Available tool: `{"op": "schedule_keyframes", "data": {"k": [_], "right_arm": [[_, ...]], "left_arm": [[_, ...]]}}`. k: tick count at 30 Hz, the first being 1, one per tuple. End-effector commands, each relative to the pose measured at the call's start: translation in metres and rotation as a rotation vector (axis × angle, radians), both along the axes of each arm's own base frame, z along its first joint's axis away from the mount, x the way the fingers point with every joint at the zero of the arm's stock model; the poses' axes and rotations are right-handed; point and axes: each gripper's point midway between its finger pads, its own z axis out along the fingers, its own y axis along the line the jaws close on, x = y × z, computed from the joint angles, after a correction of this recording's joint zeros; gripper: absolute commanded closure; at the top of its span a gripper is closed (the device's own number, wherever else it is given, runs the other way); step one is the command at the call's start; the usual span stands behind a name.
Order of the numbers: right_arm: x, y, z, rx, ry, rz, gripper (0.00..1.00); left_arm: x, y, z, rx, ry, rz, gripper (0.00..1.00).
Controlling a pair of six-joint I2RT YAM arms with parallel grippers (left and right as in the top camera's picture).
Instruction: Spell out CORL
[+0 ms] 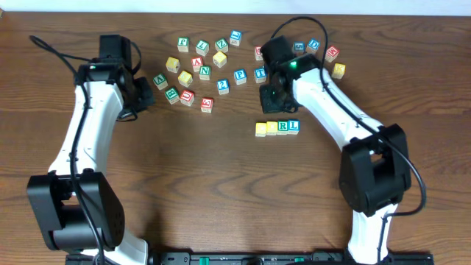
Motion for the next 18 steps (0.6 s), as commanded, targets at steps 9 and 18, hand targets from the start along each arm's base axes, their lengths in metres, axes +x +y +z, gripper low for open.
{"op": "schedule_keyframes", "data": {"k": [9, 18], "right_arm": [[-0.005, 0.001, -0.046, -0.011, 0.059, -0.073, 0.99], [-0.017, 0.010, -0.054, -0.021, 0.073, -0.043, 0.99]], "left_arm": [[0.009, -0.052, 0.008, 0.005, -0.054, -0.128, 0.92], [0.010, -0.059, 0.008, 0.001, -0.060, -0.133, 0.92]]}}
